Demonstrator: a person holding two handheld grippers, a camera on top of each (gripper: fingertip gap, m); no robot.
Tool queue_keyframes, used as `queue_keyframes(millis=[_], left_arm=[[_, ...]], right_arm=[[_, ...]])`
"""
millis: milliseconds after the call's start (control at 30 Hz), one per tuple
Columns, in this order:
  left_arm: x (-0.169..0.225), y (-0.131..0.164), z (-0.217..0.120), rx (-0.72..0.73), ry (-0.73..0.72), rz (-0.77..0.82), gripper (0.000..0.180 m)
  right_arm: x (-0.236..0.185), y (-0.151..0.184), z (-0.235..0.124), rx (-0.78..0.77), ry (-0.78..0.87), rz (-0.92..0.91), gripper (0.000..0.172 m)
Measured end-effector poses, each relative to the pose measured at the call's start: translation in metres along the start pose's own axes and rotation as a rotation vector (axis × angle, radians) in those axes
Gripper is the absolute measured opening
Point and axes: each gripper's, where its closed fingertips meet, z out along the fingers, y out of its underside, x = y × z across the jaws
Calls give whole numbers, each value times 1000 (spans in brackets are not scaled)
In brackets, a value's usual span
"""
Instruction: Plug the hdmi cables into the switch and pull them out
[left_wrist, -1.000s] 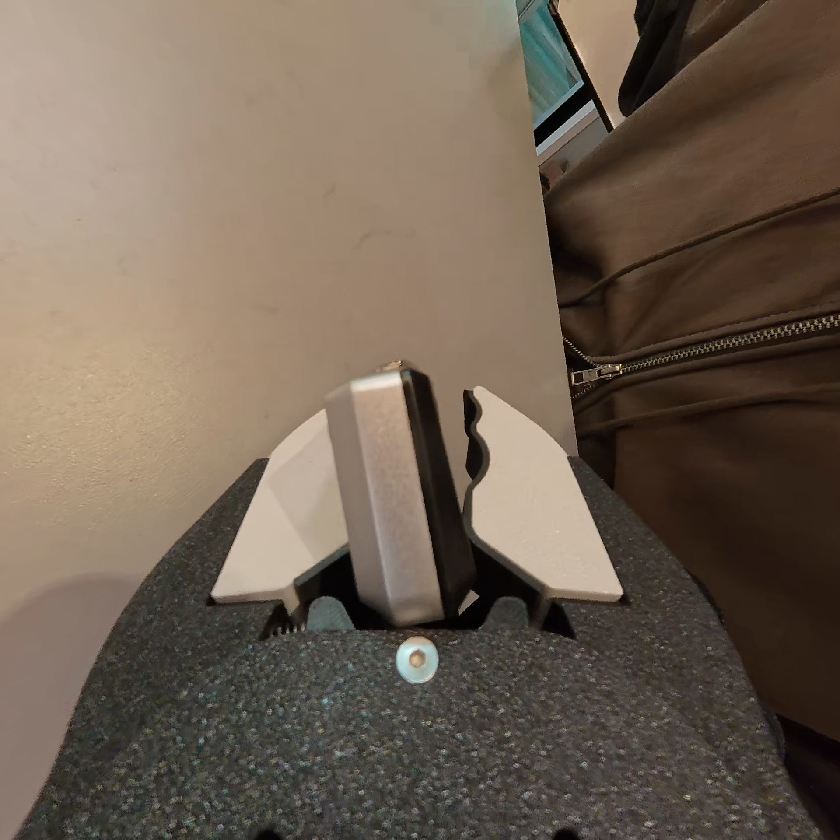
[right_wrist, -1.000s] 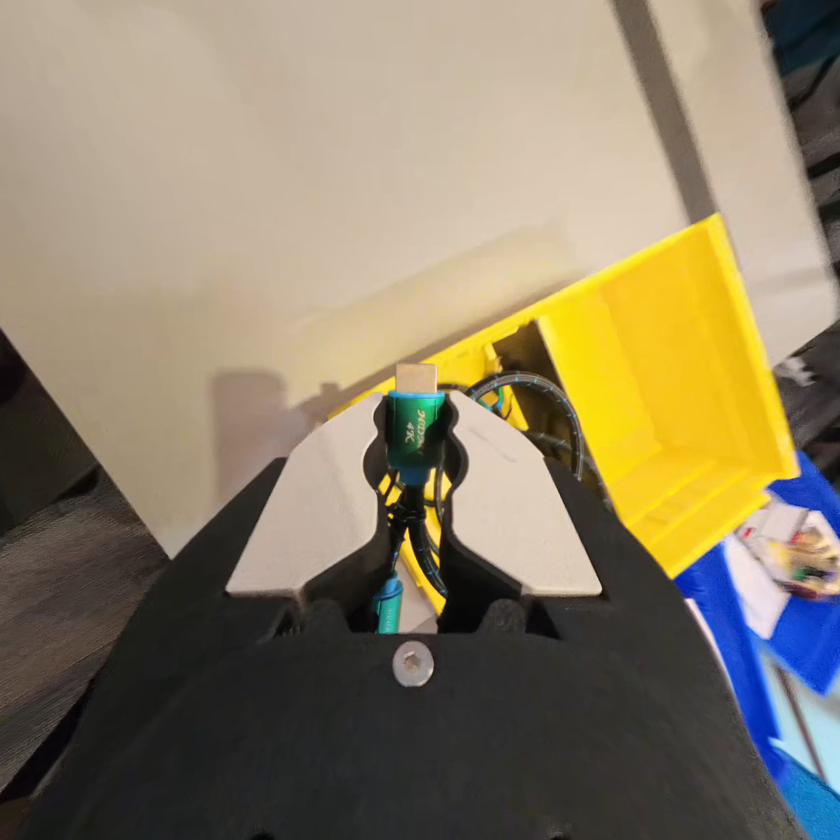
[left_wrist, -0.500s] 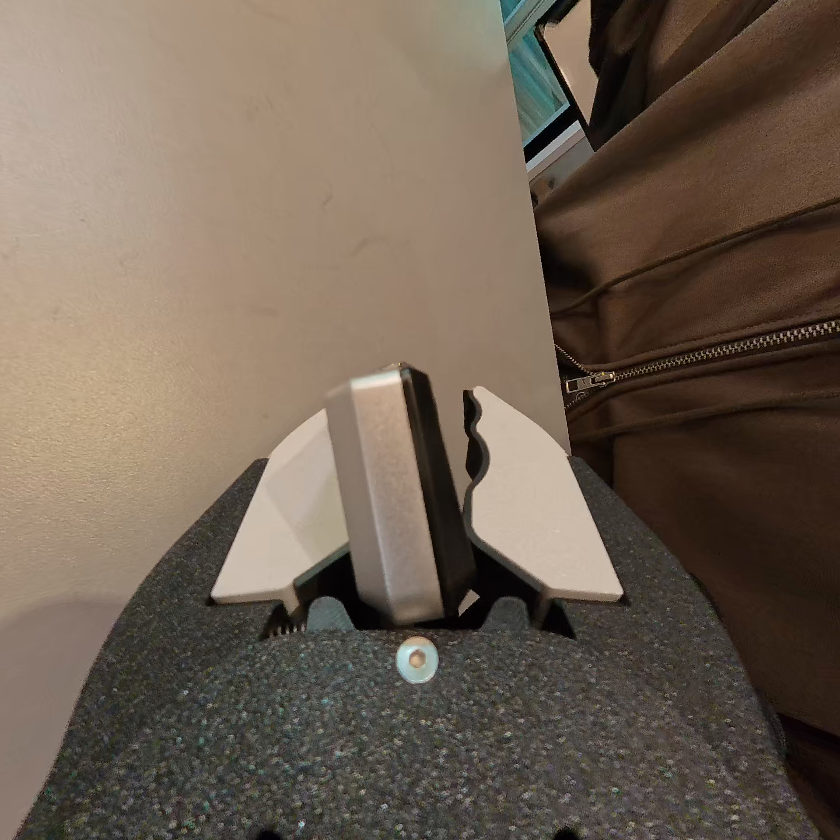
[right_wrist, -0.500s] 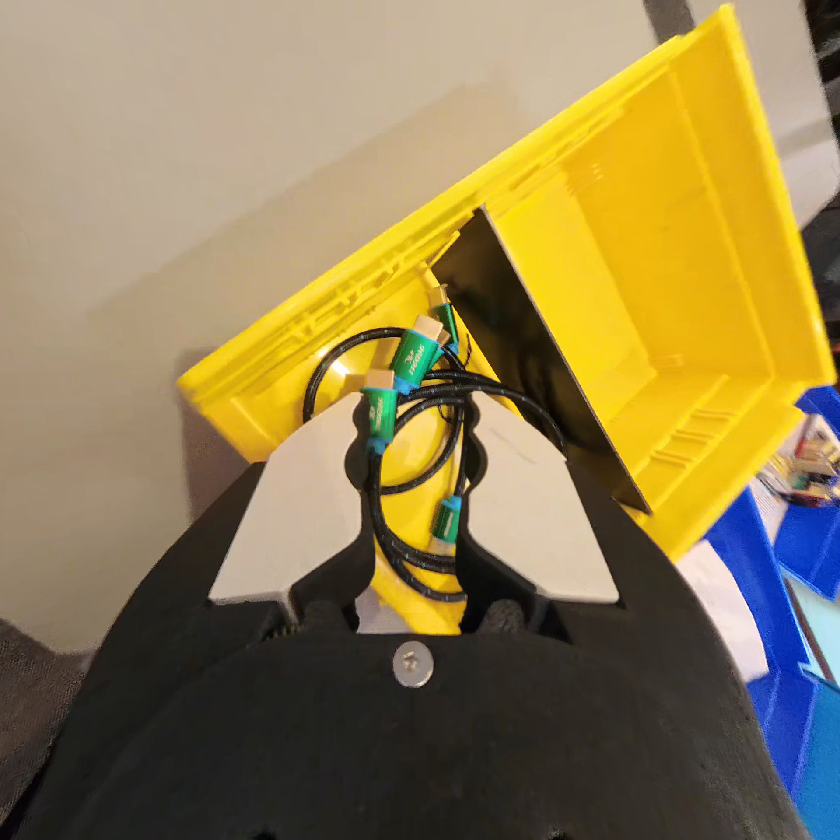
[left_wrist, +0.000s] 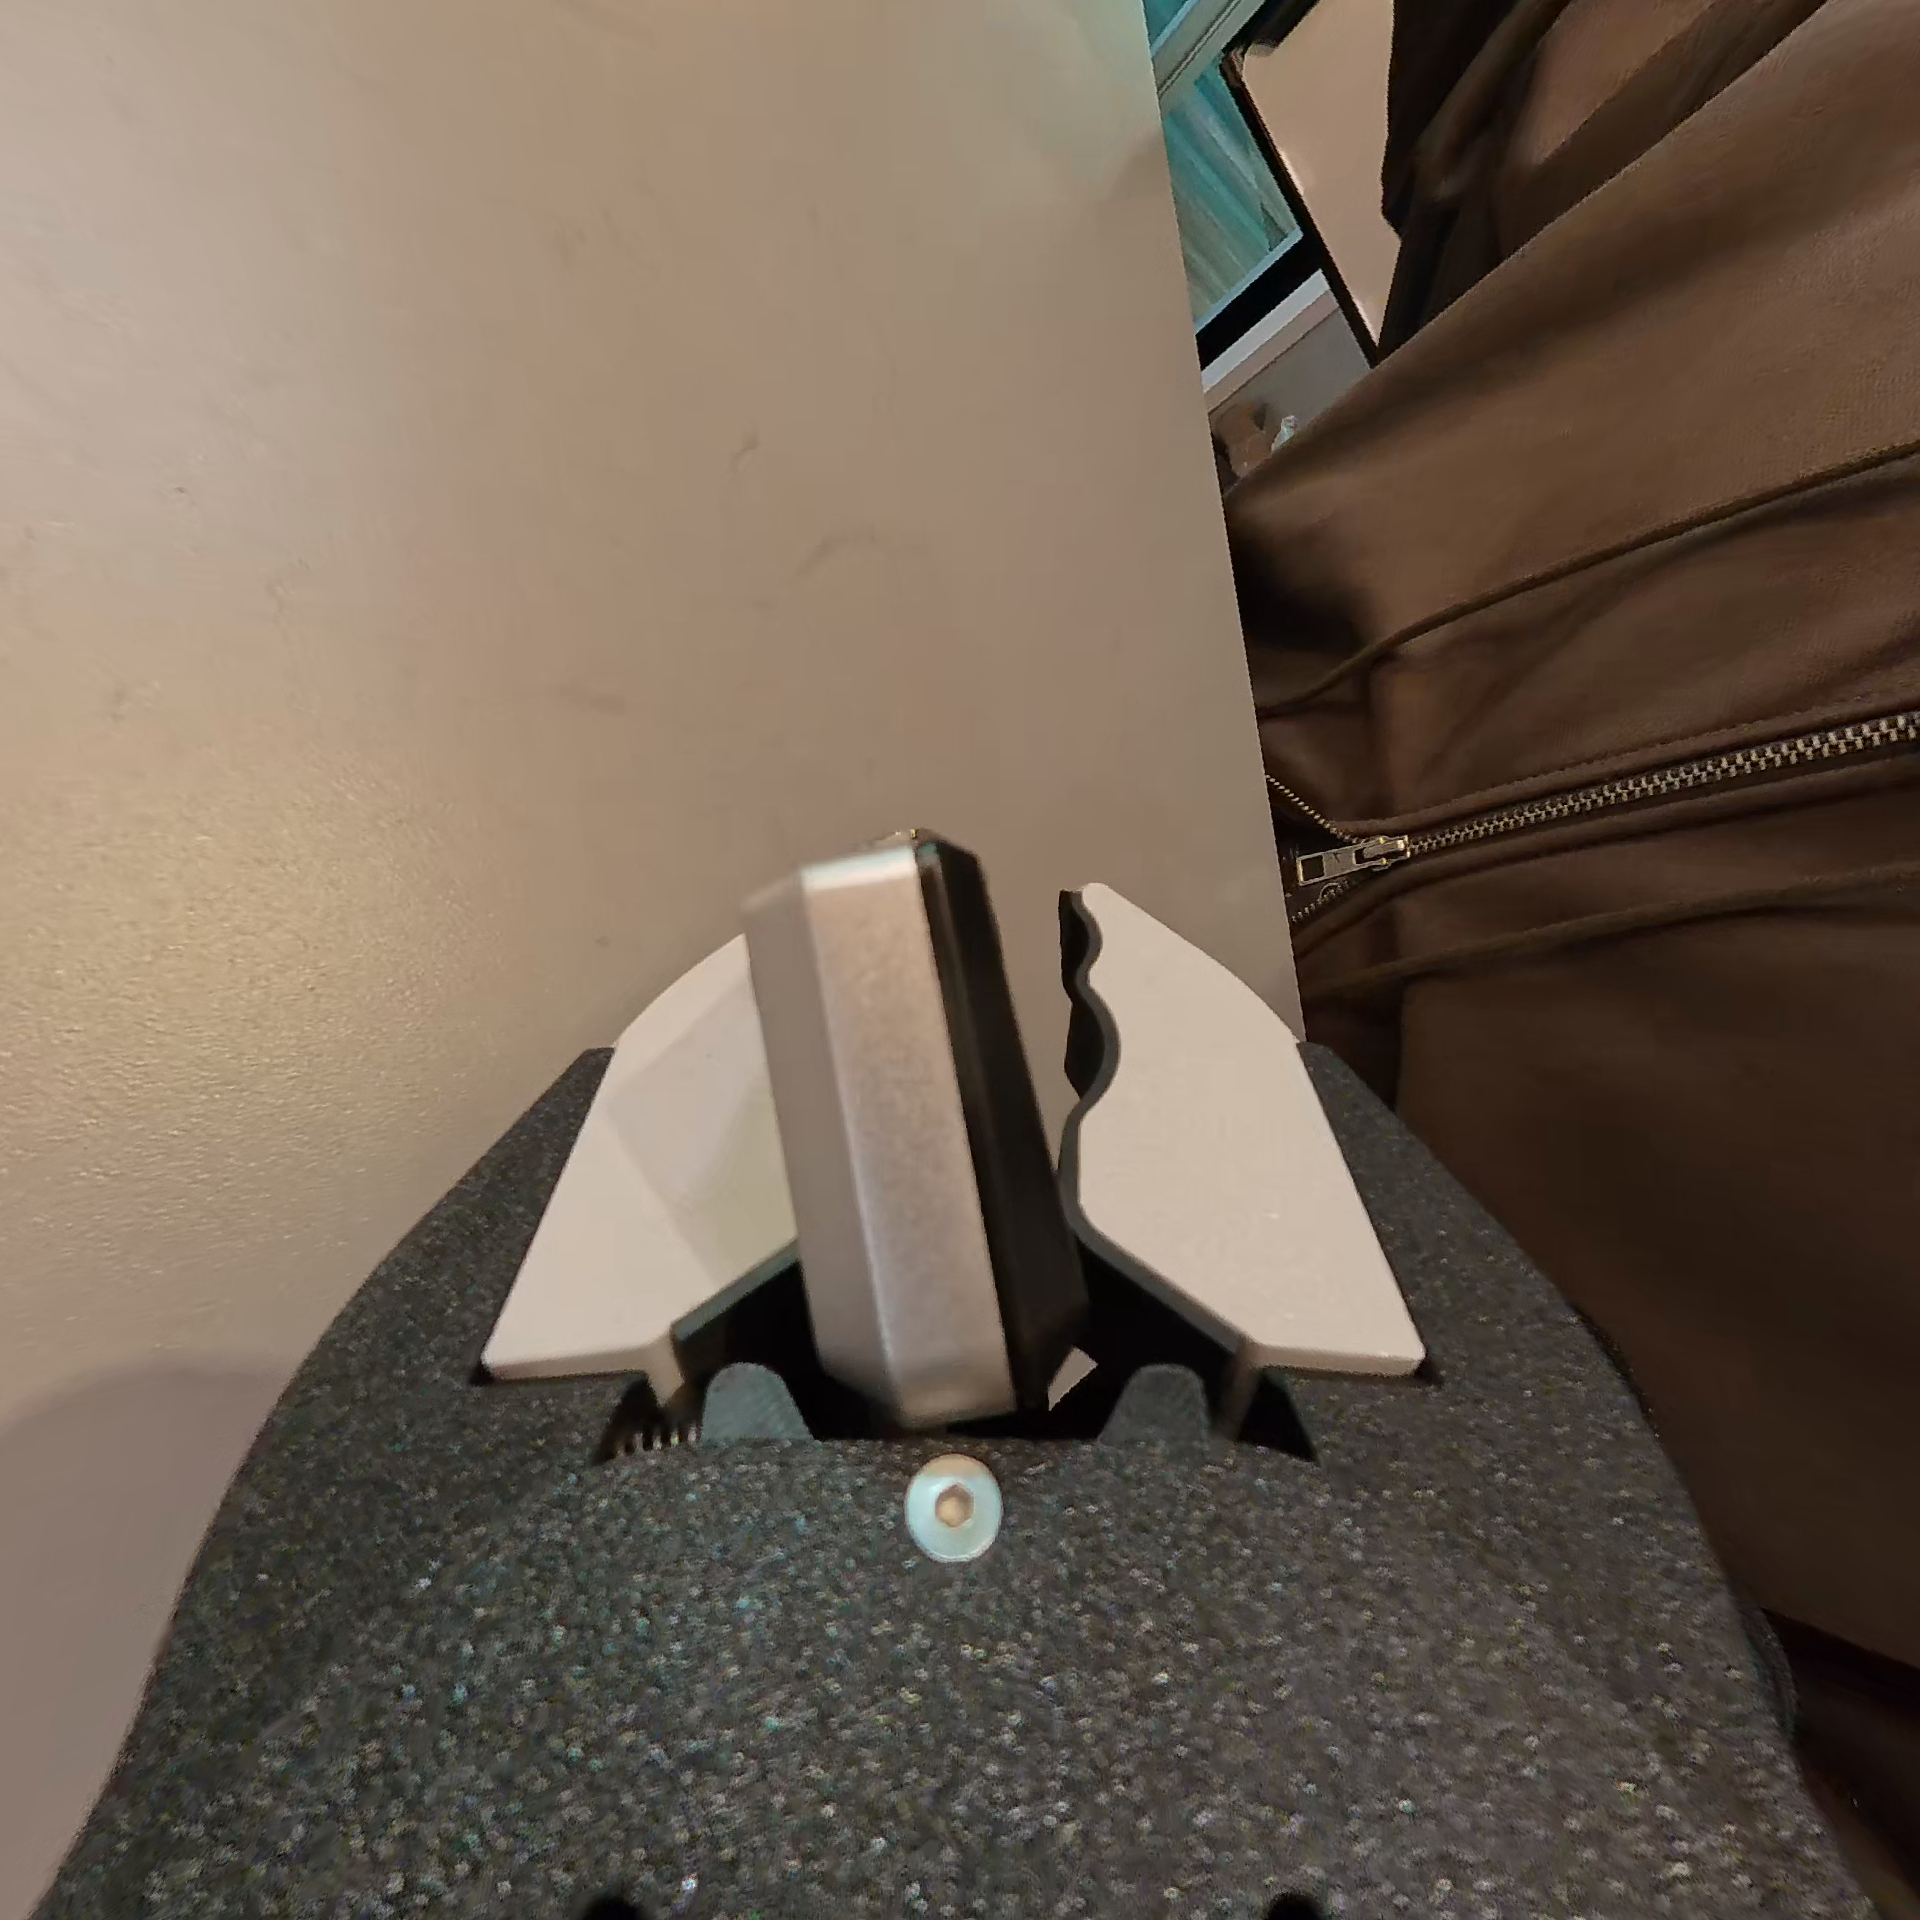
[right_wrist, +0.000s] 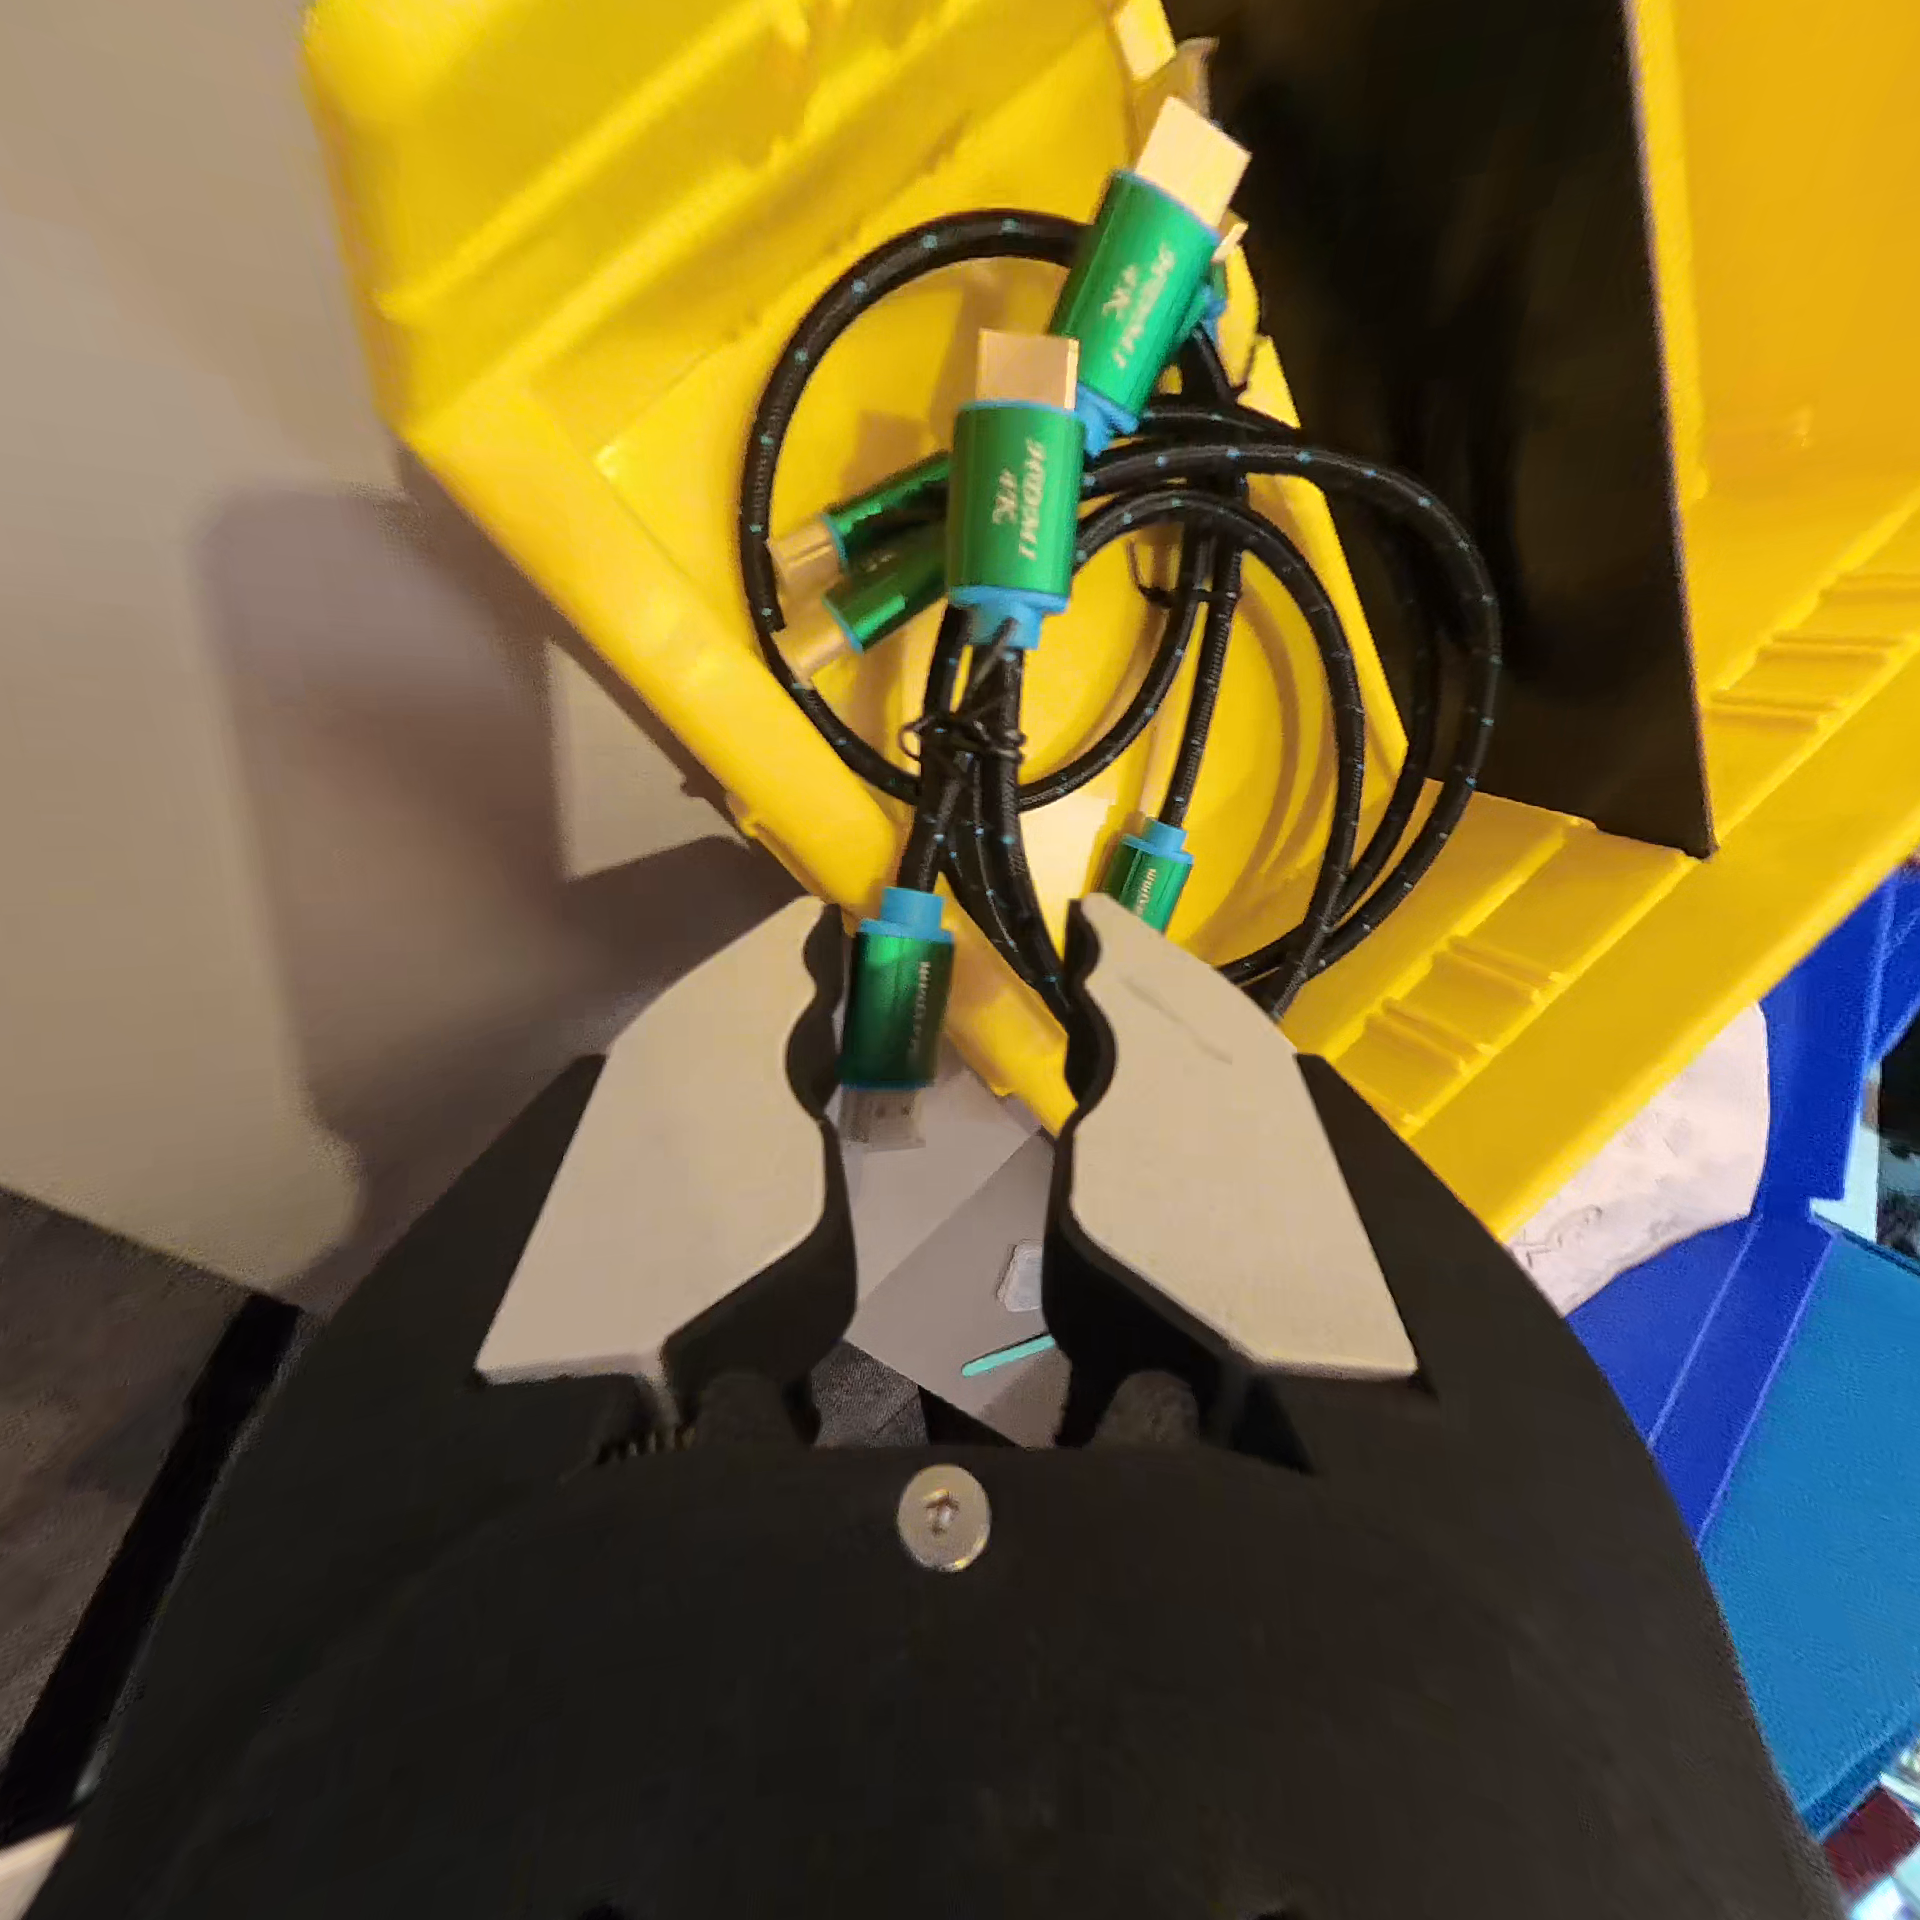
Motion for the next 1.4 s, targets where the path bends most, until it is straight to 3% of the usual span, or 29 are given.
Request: queue_keyframes(millis=[167, 400, 600, 900, 1300, 1400], left_arm=[[0, 0, 0, -2, -10, 2, 40], [0, 1, 0, -3, -6, 4, 40], [0, 1, 1, -7, -12, 7, 40], [0, 1, 1, -11, -15, 8, 40], [1, 2, 2, -15, -15, 12, 40], [1, 2, 1, -11, -10, 11, 40]], right_arm=[[0, -4, -6, -36, -45, -82, 25], [18, -25, -22, 24, 18, -165, 20], [30, -60, -28, 237, 153, -263, 11], [24, -44, 22, 232, -18, -144, 19], [24, -55, 33, 280, -190, -7, 24], [26, -58, 24, 317, -172, 7, 35]])
